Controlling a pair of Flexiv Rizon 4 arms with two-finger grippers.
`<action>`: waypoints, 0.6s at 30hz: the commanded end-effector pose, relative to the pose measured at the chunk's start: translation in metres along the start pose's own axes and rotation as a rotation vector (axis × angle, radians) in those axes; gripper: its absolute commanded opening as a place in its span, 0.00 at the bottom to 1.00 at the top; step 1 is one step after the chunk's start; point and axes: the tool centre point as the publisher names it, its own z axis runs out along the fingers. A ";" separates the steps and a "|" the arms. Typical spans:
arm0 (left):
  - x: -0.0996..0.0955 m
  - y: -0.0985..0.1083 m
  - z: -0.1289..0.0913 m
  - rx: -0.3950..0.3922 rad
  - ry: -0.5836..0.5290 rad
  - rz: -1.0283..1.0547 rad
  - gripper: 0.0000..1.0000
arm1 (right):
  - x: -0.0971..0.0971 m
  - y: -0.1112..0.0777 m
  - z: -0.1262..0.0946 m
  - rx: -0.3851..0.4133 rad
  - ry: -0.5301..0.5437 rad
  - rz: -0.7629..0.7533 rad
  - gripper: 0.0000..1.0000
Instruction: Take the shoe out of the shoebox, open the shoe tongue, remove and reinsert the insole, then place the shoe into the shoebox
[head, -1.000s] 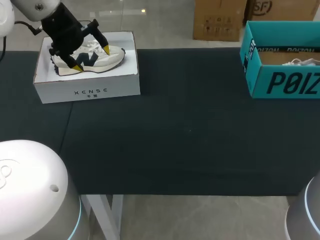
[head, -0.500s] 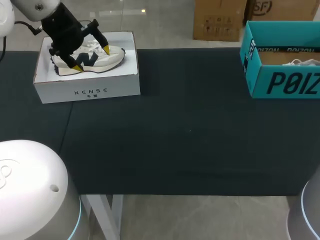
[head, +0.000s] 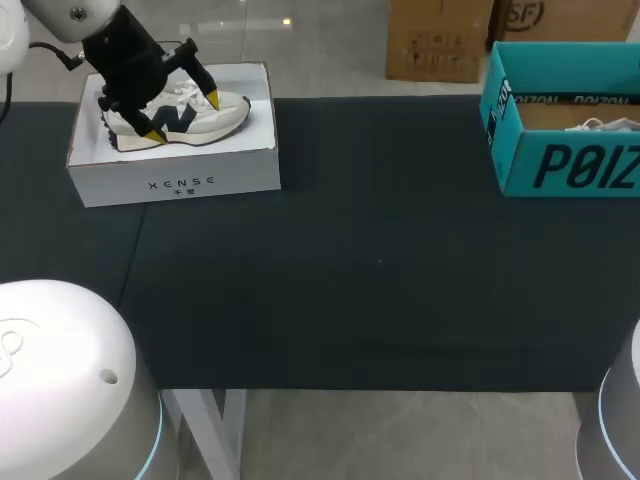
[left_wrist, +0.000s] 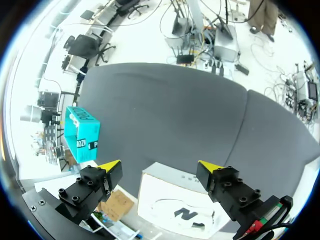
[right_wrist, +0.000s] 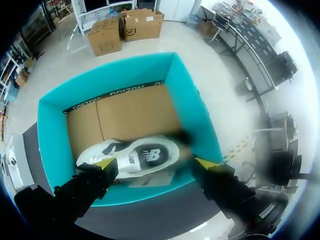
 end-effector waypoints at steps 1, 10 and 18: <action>-0.001 0.001 0.000 0.000 0.004 0.001 1.00 | 0.000 0.001 0.000 0.000 0.000 0.001 1.00; 0.016 0.005 -0.004 0.008 0.037 0.036 1.00 | 0.000 0.001 0.000 0.000 0.000 0.001 1.00; 0.084 0.042 -0.011 0.013 0.183 0.189 1.00 | 0.000 0.001 0.000 0.000 0.000 0.001 1.00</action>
